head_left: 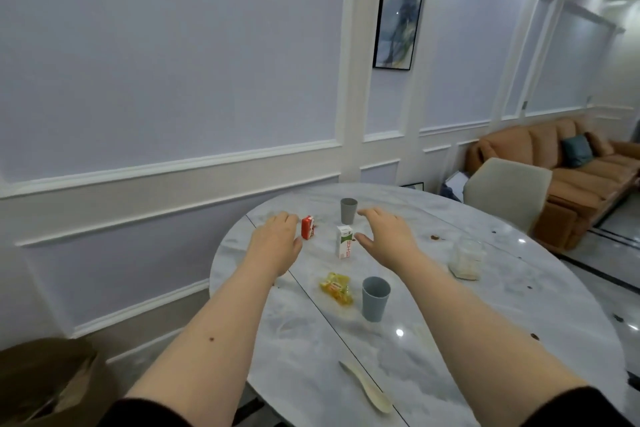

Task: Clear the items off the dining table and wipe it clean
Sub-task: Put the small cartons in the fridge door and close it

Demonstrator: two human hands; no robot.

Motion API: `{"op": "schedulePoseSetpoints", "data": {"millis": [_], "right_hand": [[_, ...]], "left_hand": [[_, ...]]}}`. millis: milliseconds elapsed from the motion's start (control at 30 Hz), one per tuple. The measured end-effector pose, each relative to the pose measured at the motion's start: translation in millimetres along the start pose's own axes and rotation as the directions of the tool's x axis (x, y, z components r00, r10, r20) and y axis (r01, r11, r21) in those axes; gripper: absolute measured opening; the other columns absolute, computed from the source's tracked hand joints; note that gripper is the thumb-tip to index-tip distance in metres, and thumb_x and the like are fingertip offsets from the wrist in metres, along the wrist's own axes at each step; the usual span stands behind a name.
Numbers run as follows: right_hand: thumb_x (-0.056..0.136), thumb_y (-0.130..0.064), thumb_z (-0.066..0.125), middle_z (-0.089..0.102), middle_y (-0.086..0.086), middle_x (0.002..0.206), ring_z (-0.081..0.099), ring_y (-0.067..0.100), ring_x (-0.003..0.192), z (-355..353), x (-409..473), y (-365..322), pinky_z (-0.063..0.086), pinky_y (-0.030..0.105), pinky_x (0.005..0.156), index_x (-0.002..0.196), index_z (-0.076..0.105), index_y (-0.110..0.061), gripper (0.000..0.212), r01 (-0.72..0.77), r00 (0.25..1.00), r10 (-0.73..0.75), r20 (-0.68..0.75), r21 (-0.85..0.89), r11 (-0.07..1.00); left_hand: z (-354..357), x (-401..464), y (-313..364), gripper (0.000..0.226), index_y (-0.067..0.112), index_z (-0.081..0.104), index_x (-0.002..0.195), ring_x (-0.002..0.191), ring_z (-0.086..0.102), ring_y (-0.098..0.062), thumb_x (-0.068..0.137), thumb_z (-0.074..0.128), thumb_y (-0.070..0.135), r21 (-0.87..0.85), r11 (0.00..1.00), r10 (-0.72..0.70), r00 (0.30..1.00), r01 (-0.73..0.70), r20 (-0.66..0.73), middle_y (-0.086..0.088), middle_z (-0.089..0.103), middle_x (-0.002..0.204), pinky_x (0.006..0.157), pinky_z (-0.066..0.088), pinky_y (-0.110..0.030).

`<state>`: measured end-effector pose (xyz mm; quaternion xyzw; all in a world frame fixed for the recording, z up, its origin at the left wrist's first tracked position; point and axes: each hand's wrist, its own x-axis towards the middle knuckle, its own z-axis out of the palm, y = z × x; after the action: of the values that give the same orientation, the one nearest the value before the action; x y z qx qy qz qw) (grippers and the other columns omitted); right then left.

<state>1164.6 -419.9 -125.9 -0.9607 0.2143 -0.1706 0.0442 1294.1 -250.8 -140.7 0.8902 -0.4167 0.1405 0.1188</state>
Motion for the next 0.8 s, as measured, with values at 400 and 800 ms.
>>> {"op": "schedulePoseSetpoints", "data": {"millis": [400,800], "right_hand": [[0.093,-0.034,0.052,0.048,0.003,0.137,0.047,0.024,0.122,96.3,149.6,68.7,0.036,0.037,0.103,0.136,0.039,-0.018,0.048,-0.073,0.981,0.072,0.182,-0.004,0.997],[0.089,-0.037,0.058,0.026,0.009,0.148,0.039,0.034,0.127,214.4,246.7,117.4,0.036,0.041,0.102,0.141,0.030,-0.019,0.062,-0.266,0.895,0.243,0.375,0.008,0.964]], "left_hand": [[124.0,163.0,-29.1,0.040,0.013,0.042,0.131,0.119,0.047,-0.025,0.096,0.040,0.031,-0.099,0.991,-0.077,0.988,0.091,0.136,-0.005,0.047,0.131,0.091,0.045,-0.041],[251.6,276.3,-49.8,0.044,0.019,0.036,0.134,0.112,0.050,-0.030,0.093,0.047,0.029,-0.206,0.967,-0.110,0.973,0.152,0.202,-0.009,0.046,0.128,0.085,0.045,-0.041]]}}
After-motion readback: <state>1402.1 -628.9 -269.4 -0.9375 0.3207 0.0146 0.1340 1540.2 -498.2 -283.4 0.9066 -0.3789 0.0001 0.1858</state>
